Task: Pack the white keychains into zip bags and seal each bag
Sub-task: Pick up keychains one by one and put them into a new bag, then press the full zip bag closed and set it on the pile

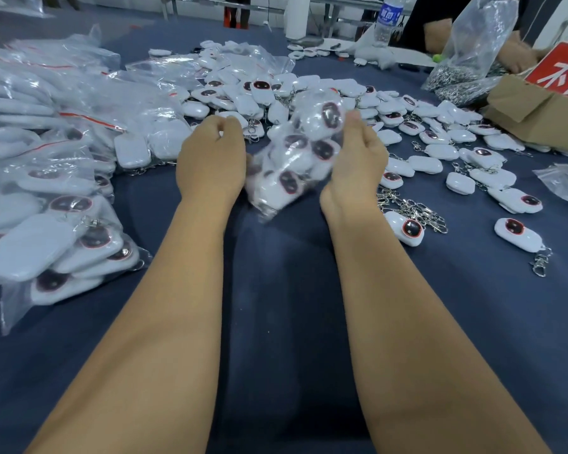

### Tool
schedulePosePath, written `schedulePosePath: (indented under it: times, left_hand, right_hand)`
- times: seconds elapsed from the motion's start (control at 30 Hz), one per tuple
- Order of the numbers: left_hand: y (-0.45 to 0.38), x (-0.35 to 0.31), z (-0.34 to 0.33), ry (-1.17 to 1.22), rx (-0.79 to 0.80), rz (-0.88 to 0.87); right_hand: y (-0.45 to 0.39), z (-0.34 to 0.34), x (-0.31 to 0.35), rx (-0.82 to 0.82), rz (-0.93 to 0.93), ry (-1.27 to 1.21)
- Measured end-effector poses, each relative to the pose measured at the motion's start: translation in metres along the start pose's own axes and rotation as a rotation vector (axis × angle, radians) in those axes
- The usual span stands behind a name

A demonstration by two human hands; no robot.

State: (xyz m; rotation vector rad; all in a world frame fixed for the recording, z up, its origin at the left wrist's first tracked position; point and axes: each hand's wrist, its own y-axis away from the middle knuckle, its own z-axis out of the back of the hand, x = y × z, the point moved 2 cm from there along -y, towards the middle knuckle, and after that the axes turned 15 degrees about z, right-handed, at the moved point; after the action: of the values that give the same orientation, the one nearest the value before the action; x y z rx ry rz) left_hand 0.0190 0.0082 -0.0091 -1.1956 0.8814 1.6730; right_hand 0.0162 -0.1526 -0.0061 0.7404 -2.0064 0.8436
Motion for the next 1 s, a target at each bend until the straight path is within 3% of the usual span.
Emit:
schedulePosePath:
  times: [0.1, 0.17, 0.23, 0.27, 0.37, 0.43, 0.67, 0.73, 0.87, 1.0]
  left_hand:
    - [0.002, -0.002, 0.0, 0.029, 0.013, -0.058]
    - [0.007, -0.004, -0.005, 0.1, 0.278, -0.051]
    - [0.013, -0.004, -0.009, 0.199, 0.597, 0.064]
    - [0.013, -0.004, -0.011, 0.239, 0.65, 0.114]
    - [0.002, -0.005, -0.008, 0.187, 0.467, 0.17]
    - [-0.001, -0.005, -0.007, 0.209, 0.44, 0.243]
    - [0.002, -0.007, -0.008, 0.727, 0.772, 0.314]
    - [0.0, -0.006, -0.01, 0.705, 0.73, 0.366]
    - [-0.006, -0.002, -0.01, 0.6, 0.496, 0.371]
    - [-0.013, 0.0, -0.009, 0.538, 0.501, 0.357]
  right_hand:
    - [-0.009, 0.011, 0.003, 0.036, -0.179, -0.062]
    - [-0.006, 0.009, 0.003, 0.201, -0.249, 0.001]
    - [0.003, 0.001, 0.002, 0.335, -0.284, -0.006]
    - [0.006, -0.004, 0.001, 0.359, -0.287, -0.037]
    - [0.011, -0.009, -0.001, 0.333, -0.272, -0.031]
    - [0.011, -0.008, -0.003, 0.299, -0.286, 0.009]
    - [0.006, -0.004, 0.003, 0.378, -0.274, -0.012]
    - [0.006, -0.003, 0.004, 0.324, -0.237, -0.09]
    - [0.006, -0.001, 0.002, 0.296, -0.212, -0.116]
    - [0.004, 0.001, 0.001, 0.273, -0.166, -0.119]
